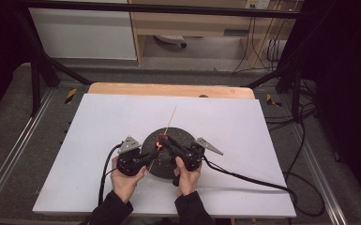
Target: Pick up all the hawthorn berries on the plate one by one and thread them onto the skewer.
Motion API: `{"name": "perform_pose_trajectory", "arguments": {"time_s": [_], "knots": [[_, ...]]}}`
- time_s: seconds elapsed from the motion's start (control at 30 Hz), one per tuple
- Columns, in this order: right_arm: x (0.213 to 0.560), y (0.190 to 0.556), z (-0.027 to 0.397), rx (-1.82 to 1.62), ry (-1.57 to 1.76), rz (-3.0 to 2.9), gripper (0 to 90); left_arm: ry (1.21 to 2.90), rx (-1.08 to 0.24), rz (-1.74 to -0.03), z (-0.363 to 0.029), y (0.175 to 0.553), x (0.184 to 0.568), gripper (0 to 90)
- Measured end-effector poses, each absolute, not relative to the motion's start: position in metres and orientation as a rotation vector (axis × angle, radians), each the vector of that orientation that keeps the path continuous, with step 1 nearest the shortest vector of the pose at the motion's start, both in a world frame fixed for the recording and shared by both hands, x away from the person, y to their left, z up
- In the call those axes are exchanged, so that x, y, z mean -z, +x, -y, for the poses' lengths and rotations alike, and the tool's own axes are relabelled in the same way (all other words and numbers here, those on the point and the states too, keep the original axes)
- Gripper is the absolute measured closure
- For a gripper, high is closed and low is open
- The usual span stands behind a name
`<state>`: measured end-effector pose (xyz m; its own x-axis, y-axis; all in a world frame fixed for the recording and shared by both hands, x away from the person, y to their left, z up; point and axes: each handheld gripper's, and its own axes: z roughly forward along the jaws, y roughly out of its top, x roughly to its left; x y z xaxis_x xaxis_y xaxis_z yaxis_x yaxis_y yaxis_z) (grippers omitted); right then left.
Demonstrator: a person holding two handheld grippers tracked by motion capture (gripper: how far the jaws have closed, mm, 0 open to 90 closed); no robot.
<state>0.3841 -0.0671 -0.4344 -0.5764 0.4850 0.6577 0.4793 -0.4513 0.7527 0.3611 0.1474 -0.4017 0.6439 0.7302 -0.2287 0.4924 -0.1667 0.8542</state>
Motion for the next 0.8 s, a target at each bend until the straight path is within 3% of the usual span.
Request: {"name": "perform_pose_trajectory", "arguments": {"time_s": [0.07, 0.3, 0.57, 0.8], "knots": [[0.433, 0.384, 0.068, -2.236, 1.442, -1.661, 60.4, 1.827, -0.283, -0.97, -0.149, 0.36, 0.402, 88.6], [0.424, 0.384, 0.076, -2.096, 1.336, -1.784, 37.4, 1.877, -0.337, -0.959, -0.168, 0.353, 0.401, 88.6], [0.411, 0.391, 0.088, -1.904, 1.254, -1.955, 17.7, 1.929, -0.359, -0.985, -0.199, 0.342, 0.41, 88.5], [0.403, 0.398, 0.101, -1.674, 1.229, -2.152, 9.2, 1.982, -0.342, -0.999, -0.222, 0.331, 0.418, 88.5]]}}
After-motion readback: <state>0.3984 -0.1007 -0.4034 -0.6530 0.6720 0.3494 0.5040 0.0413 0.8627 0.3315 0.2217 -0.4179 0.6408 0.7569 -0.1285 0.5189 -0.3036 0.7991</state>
